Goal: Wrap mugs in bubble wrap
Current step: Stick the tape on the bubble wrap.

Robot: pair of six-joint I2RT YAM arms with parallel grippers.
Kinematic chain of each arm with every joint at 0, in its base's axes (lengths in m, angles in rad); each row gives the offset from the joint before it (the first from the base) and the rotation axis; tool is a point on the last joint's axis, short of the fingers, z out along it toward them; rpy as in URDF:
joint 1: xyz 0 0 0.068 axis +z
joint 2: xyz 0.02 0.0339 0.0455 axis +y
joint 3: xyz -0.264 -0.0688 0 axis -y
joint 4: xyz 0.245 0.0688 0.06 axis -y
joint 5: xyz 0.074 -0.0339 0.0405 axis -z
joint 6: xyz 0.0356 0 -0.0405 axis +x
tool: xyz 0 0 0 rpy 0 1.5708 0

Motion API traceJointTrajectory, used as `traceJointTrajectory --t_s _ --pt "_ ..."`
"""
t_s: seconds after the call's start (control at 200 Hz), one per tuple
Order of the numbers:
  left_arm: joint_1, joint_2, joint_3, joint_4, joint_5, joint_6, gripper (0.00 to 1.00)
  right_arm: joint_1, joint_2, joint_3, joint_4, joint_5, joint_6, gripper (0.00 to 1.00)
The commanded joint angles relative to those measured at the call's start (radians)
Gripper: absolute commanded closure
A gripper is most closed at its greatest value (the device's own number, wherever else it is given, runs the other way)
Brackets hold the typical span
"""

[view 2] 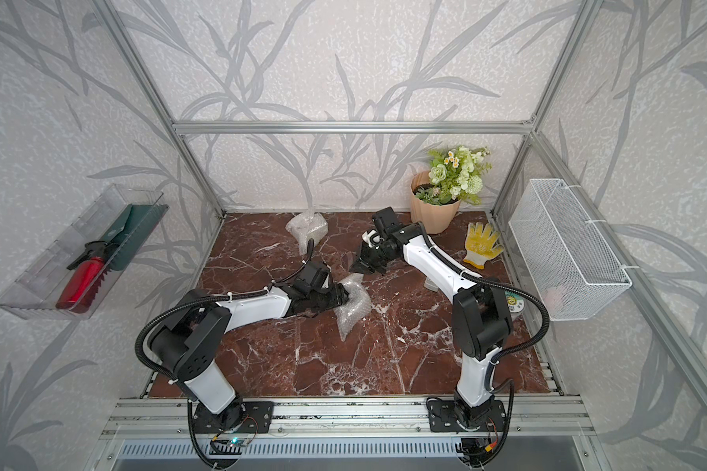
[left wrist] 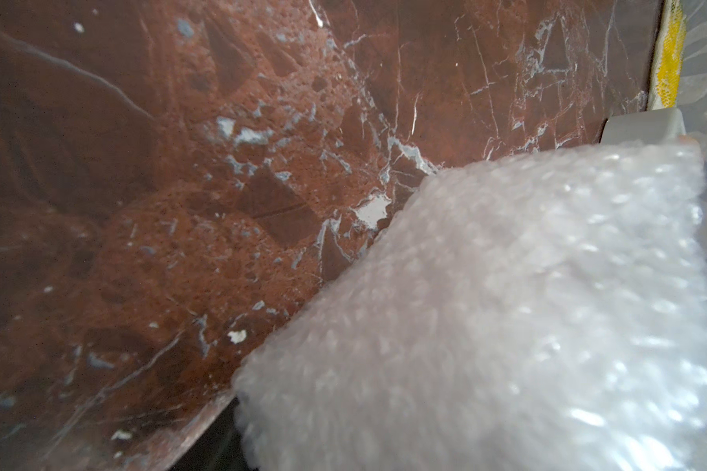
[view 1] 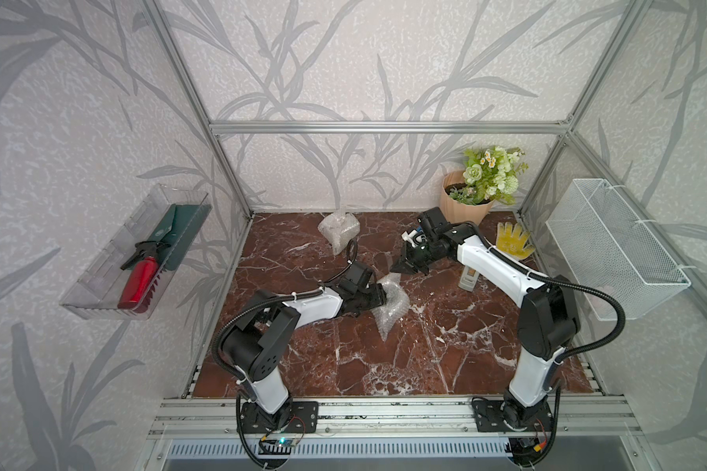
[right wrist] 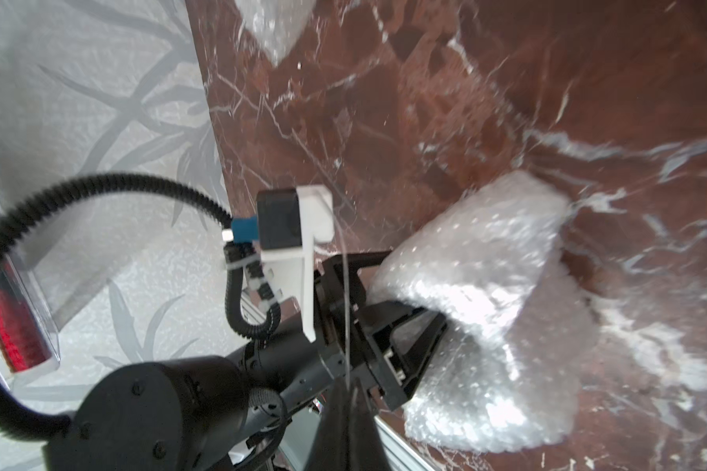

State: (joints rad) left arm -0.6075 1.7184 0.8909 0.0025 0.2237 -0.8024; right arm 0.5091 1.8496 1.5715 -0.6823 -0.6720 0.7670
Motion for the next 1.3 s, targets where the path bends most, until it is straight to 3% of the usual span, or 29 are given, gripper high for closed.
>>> traceJointTrajectory --t_s 0.0,0.3,0.69,1.075,1.295 --pt "-0.005 0.049 -0.018 -0.047 0.002 0.02 0.34 0.0 -0.019 -0.063 -0.019 -0.051 0.016 1.0" --pt "-0.006 0.049 -0.043 -0.032 -0.001 0.012 0.34 0.016 -0.043 -0.197 0.024 -0.065 0.024 1.0" --pt "-0.006 0.05 -0.047 -0.031 -0.006 0.007 0.33 0.017 -0.024 -0.25 0.028 -0.051 0.018 1.0" --pt "-0.006 0.055 -0.043 -0.028 -0.002 -0.006 0.33 0.039 0.048 -0.21 -0.092 0.127 -0.1 1.0" --pt "-0.006 0.066 -0.033 -0.038 0.001 -0.004 0.33 0.076 0.052 -0.201 -0.12 0.23 -0.223 0.93"
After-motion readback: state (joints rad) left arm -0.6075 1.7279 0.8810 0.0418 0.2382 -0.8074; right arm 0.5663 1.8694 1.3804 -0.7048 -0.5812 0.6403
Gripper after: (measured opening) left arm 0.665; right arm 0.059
